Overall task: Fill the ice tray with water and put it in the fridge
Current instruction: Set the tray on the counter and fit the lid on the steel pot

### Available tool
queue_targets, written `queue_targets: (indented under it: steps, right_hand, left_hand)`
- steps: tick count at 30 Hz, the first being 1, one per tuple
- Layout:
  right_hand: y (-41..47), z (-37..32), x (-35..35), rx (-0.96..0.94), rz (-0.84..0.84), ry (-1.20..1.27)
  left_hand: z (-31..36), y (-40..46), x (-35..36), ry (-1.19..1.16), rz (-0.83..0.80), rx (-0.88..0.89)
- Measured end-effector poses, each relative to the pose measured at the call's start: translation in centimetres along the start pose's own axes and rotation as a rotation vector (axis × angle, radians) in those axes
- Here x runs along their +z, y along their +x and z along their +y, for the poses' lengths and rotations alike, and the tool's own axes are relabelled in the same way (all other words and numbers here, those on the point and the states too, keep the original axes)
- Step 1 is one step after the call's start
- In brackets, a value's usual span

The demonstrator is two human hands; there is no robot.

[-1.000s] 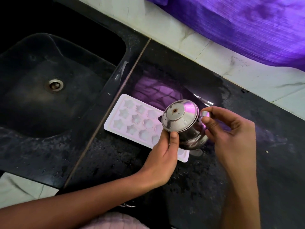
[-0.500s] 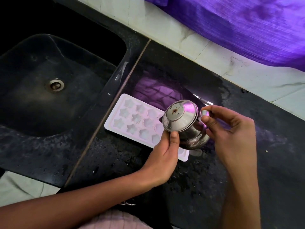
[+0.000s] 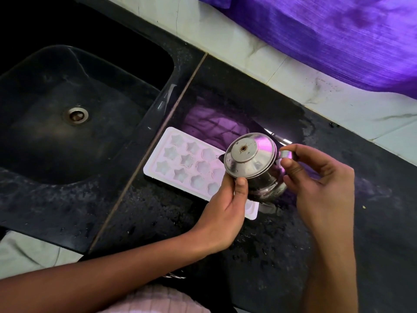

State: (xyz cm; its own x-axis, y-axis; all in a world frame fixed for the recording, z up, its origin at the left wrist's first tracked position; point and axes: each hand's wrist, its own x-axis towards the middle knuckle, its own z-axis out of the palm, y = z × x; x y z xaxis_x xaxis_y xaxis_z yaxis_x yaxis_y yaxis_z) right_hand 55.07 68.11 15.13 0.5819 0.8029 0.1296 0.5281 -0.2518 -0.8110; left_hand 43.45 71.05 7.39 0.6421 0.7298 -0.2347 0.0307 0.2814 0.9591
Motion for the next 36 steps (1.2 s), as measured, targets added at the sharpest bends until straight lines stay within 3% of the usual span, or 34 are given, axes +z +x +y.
queue_targets:
  steps: [8, 36]
  right_hand:
    - [-0.3, 0.1, 0.0, -0.038, -0.011, 0.015]
    - [-1.2, -0.8, 0.0, -0.01, -0.058, -0.181]
  left_hand:
    - [-0.1, -0.5, 0.4, 0.019, 0.025, 0.057]
    - [-1.2, -1.7, 1.5, 0.006, 0.036, -0.029]
